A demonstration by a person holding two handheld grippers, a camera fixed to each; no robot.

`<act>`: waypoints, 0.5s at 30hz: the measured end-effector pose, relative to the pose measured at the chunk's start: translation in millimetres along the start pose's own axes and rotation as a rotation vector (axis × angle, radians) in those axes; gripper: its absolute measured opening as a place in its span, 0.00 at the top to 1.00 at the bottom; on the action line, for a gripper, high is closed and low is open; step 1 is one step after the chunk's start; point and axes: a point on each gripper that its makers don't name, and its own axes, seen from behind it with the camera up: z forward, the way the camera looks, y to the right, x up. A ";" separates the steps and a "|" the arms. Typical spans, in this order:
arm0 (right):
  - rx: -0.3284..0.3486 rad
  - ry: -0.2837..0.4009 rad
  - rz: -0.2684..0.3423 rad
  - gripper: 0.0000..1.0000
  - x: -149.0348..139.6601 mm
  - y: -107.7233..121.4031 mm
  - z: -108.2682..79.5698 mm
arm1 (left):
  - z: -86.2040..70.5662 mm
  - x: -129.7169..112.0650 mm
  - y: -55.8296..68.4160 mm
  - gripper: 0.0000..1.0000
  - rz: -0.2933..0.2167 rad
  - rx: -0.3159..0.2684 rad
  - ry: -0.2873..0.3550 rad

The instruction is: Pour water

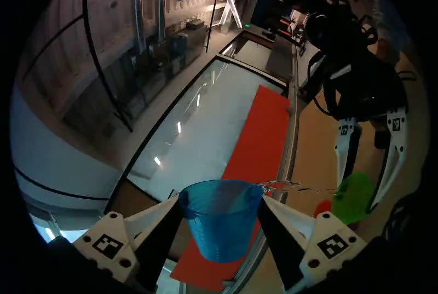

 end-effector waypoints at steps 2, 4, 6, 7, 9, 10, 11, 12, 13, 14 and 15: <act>-0.001 0.001 0.000 0.10 0.2 0.6 -0.1 | 0.4 -0.1 -0.8 0.13 0.008 0.003 0.000; -0.002 0.003 -0.001 0.10 0.8 0.9 -0.2 | 0.5 0.2 -1.7 0.13 0.015 0.005 0.001; -0.002 0.004 -0.002 0.10 1.5 1.1 -0.3 | 0.4 0.5 -2.2 0.13 0.023 0.005 0.002; -0.003 0.004 -0.002 0.10 1.9 1.1 -0.3 | 0.3 0.8 -2.4 0.13 0.028 0.004 0.002; -0.003 0.004 -0.003 0.10 2.5 1.2 -0.2 | 0.0 1.3 -2.7 0.13 0.036 0.004 0.003; -0.003 0.004 -0.003 0.10 2.8 1.3 0.0 | -0.3 1.6 -2.9 0.13 0.041 0.005 0.003; -0.004 0.004 -0.003 0.10 3.0 1.4 0.1 | -0.5 1.8 -3.1 0.13 0.046 0.006 0.004; -0.004 0.004 -0.004 0.10 3.3 1.5 0.2 | -0.5 1.6 -3.2 0.13 0.048 0.006 0.004; -0.005 0.004 -0.005 0.10 3.6 1.7 0.2 | -0.5 1.3 -3.2 0.13 0.051 0.006 0.003; -0.005 0.004 -0.006 0.10 3.9 1.8 0.2 | -0.4 0.9 -3.2 0.13 0.053 0.006 0.002; -0.005 0.004 -0.008 0.10 4.2 1.9 0.0 | -0.3 0.8 -3.5 0.13 0.055 0.007 0.001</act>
